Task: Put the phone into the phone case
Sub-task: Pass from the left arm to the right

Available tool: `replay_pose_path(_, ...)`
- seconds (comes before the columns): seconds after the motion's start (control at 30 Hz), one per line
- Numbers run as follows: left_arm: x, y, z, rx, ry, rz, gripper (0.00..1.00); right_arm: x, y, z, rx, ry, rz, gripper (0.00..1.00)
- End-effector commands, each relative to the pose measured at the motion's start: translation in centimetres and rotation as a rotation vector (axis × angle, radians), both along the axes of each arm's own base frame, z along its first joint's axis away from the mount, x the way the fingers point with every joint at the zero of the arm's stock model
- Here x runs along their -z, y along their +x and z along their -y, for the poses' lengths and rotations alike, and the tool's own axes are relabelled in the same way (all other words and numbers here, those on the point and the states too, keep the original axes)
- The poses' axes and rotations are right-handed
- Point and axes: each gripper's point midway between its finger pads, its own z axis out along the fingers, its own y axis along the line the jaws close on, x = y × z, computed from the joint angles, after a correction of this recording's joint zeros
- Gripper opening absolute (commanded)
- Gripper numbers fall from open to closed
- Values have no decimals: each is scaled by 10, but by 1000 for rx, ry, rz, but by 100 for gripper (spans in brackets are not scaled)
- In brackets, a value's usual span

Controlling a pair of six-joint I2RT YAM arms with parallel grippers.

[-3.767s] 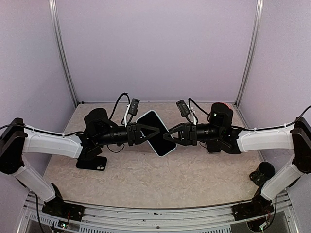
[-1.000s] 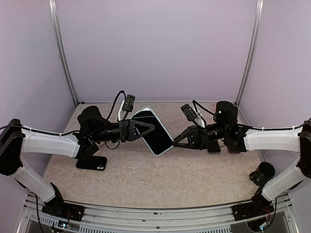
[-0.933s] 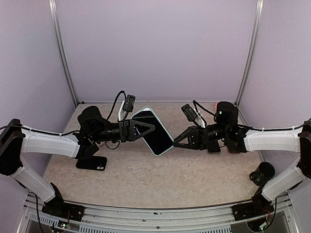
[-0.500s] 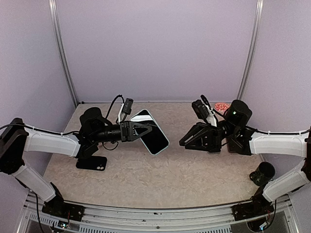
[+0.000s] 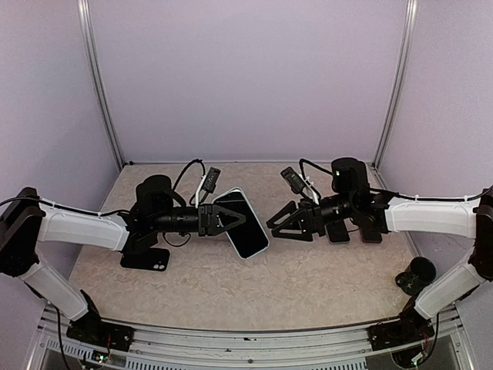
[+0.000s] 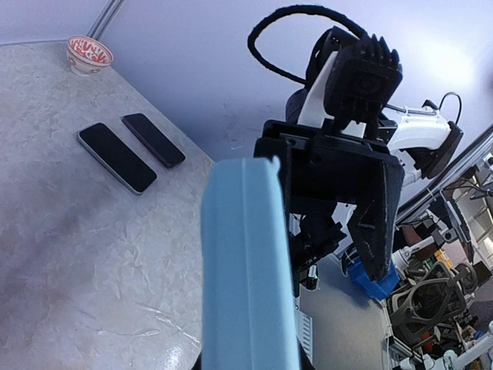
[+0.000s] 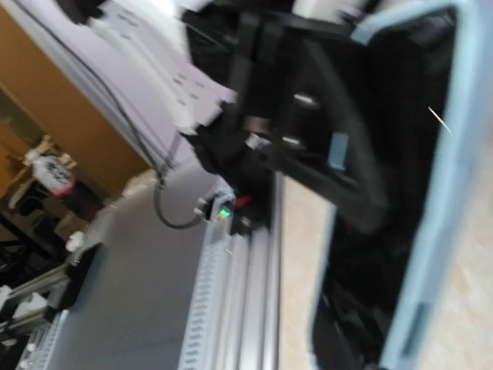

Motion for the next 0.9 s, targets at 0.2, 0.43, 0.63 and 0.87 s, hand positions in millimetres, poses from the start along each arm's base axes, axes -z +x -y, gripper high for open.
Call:
replay_pose_path(0.2,-50,-13,7,24,-68,192,0,39,-4,-16,-6,-114,6,66)
replay_pose_path(0.43,-57,-20,9,27,-64,239,0,45,-14,-29,-48,-109,-17,65)
replay_pose_path(0.63,-61,-26,12,28,-48,279,0,47,-17,-38,-67,-104,-46,49)
replay_pose_path(0.87,-66,-31,16,26,-29,316,0,44,-16,-43,-74,-87,-88,14)
